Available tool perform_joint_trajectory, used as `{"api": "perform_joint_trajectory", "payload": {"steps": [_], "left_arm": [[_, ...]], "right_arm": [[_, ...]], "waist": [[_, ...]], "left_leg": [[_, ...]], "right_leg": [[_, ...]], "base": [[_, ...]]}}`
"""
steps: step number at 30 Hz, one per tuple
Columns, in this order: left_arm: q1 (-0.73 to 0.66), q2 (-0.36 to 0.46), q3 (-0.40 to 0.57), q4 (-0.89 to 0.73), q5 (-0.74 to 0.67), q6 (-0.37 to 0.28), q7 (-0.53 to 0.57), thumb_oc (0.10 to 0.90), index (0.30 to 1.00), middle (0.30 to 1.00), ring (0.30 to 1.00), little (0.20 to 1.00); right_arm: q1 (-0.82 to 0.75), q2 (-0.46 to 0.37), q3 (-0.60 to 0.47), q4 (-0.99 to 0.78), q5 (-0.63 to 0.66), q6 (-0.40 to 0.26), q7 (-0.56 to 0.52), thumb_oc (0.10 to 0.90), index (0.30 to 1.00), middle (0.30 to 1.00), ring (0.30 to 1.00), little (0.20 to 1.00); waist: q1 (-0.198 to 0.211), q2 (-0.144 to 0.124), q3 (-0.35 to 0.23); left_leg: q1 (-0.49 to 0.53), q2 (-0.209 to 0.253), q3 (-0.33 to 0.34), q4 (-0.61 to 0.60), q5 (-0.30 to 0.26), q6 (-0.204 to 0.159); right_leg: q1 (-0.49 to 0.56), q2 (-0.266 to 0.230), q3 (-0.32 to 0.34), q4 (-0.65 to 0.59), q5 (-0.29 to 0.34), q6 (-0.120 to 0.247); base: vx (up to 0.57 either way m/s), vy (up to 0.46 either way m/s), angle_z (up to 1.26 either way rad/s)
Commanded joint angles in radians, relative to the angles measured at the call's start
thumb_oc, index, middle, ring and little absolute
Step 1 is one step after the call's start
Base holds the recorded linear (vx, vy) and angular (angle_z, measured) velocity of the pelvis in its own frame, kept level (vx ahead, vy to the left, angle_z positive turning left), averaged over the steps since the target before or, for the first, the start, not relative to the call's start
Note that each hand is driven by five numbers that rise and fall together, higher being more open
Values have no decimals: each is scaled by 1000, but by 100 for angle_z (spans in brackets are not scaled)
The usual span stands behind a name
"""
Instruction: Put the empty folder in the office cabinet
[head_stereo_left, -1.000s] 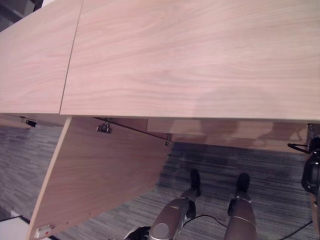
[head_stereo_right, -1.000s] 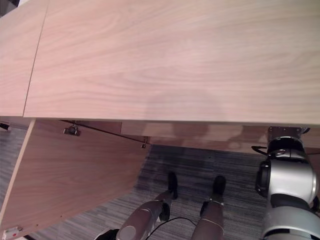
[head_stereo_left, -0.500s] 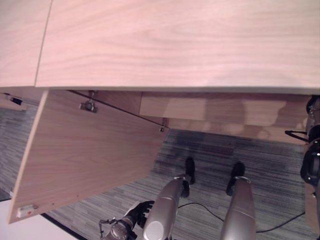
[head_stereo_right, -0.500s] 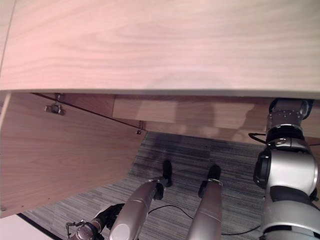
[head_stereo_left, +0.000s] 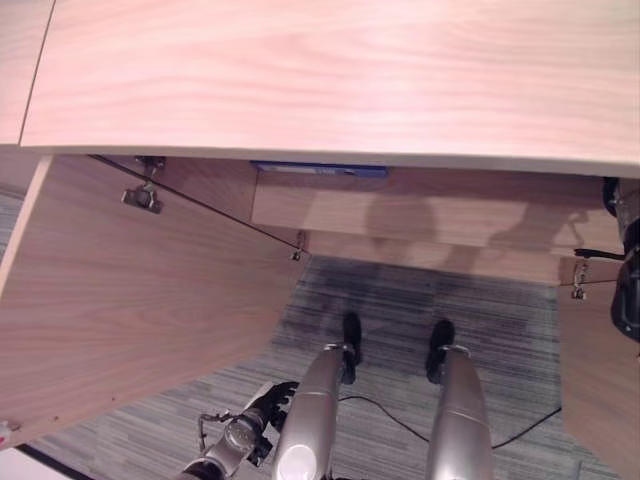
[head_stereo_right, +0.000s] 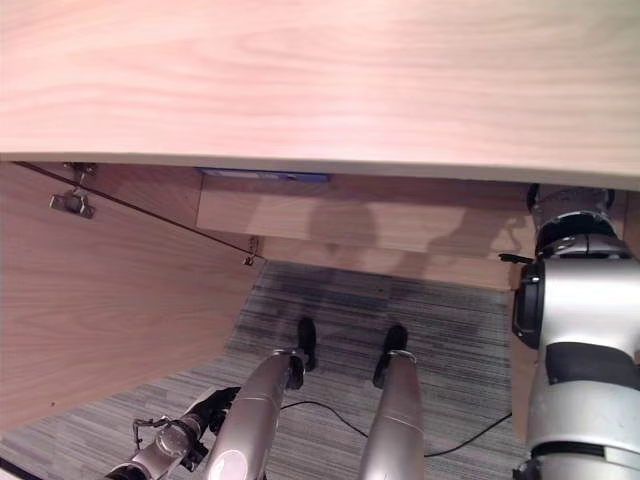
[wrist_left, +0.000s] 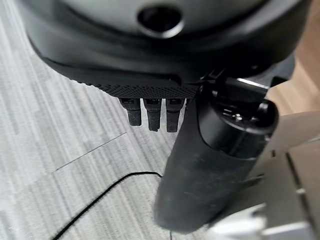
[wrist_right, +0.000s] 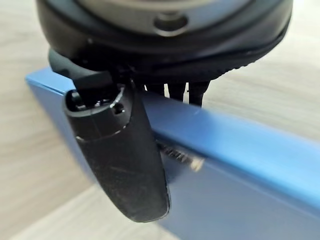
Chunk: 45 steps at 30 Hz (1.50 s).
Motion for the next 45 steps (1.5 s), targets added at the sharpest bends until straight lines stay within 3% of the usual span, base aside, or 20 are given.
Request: {"api": "perform_joint_trajectory", "payload": {"steps": [1, 8, 18, 28, 38, 42, 45], "left_arm": [[28, 42, -18, 29, -25, 7, 25, 800, 900, 900, 900, 900], [42, 37, -32, -6, -30, 17, 11, 800, 900, 900, 900, 900], [111, 28, -30, -22, 43, 33, -21, 800, 900, 900, 900, 900], [115, -12, -25, 18, 102, 48, -20, 800, 900, 900, 900, 900], [99, -124, 21, 149, 125, 78, 18, 800, 900, 900, 900, 900], [110, -163, 62, 190, 113, 90, 34, 800, 900, 900, 900, 900], [115, -172, 103, 204, 102, 103, 45, 800, 900, 900, 900, 900]], "right_arm": [[-70, -46, 58, 13, -103, 26, -15, 800, 900, 900, 900, 900], [12, -48, -2, 72, -136, 77, -44, 800, 900, 900, 900, 900], [269, -11, -160, 42, -201, 75, -51, 800, 900, 900, 900, 900], [418, 71, -255, 6, -215, 43, -56, 800, 900, 900, 900, 900], [568, 398, -245, -127, -240, -52, -56, 800, 900, 900, 900, 900], [663, 535, -184, -304, -262, -105, -63, 800, 900, 900, 900, 900], [766, 586, -127, -505, -297, -136, -63, 800, 900, 900, 900, 900]], "waist": [[15, -22, -28], [37, -32, -54], [83, -34, -123], [94, -35, -183], [48, -72, -297], [7, -81, -330], [-25, -80, -341]], "left_leg": [[72, 74, -67, 45, -161, -77], [169, 75, -87, -44, -136, -87], [357, 63, -142, -236, -53, -104], [438, 47, -190, -307, -18, -98], [572, 62, -189, -460, 37, -96], [616, 75, -161, -509, 53, -99], [641, 83, -138, -529, 54, -99]], "right_leg": [[154, -7, 10, -2, -195, 49], [283, -1, -32, -94, -175, 53], [506, -11, -122, -271, -130, 60], [610, -23, -196, -325, -119, 56], [731, 12, -243, -456, -65, 60], [760, 23, -230, -510, -33, 67], [758, 29, -211, -519, -22, 69]], "base": [[-5, -23, 5], [31, -42, 6], [70, -40, 11], [41, -21, 25], [58, -10, 8], [59, 2, -8], [47, 18, -16]]}}
